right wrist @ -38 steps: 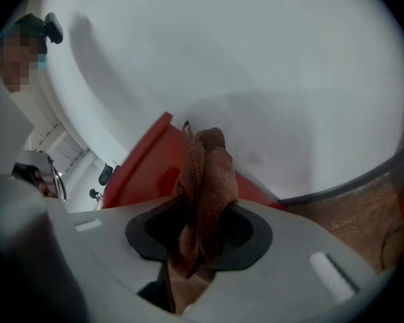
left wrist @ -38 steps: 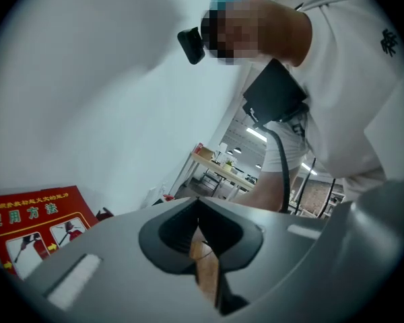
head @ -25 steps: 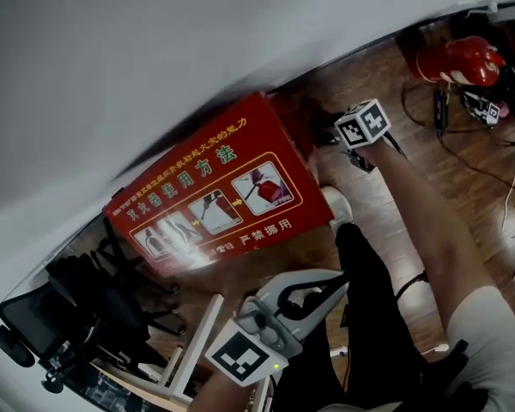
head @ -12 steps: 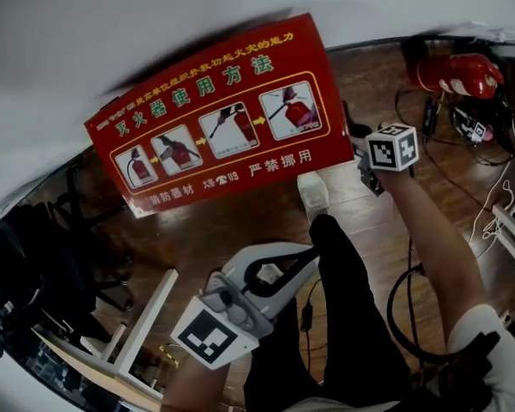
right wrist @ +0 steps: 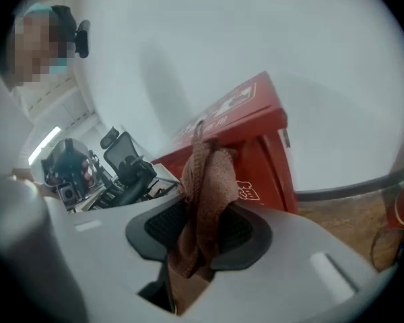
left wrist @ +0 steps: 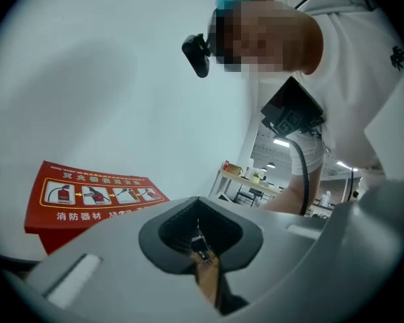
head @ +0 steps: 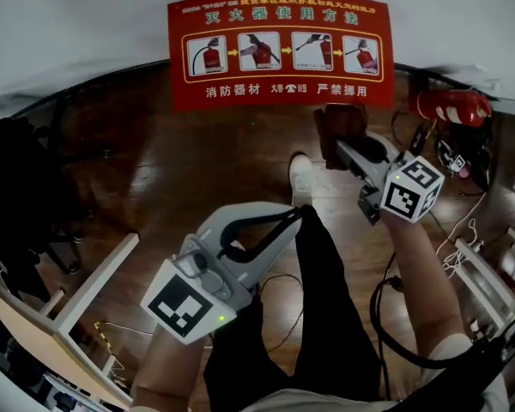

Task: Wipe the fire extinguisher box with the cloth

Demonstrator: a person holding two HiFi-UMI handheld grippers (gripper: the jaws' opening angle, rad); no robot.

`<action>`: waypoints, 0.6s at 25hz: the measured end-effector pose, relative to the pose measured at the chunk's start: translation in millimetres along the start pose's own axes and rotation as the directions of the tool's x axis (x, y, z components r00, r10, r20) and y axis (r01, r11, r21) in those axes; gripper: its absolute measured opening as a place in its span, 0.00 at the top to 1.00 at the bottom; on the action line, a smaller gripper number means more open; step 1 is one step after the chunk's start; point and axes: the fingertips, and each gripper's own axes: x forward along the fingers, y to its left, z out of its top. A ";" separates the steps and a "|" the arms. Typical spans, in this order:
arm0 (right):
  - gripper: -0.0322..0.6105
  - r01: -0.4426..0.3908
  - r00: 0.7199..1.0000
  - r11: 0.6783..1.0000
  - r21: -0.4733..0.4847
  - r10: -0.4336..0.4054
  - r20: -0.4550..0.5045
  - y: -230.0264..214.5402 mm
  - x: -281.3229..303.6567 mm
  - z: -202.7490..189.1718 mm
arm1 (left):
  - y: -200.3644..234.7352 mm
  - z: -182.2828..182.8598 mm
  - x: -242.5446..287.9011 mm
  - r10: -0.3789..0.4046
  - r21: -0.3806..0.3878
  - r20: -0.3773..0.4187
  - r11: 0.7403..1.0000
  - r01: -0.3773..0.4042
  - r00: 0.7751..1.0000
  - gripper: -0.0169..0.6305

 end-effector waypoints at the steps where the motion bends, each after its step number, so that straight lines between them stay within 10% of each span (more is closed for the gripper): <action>1: 0.76 0.004 1.000 1.000 -0.001 -0.004 0.004 -1.1 6.5 0.8 | 0.2 -1.5 -6.9 0.010 0.005 0.005 1.000 -0.010 1.000 0.97; 15: 0.77 0.176 0.968 0.979 0.102 -0.153 -0.199 -136.9 156.8 -118.9 | 59.2 -75.9 -64.2 0.212 -0.071 0.092 0.976 -0.206 0.973 0.97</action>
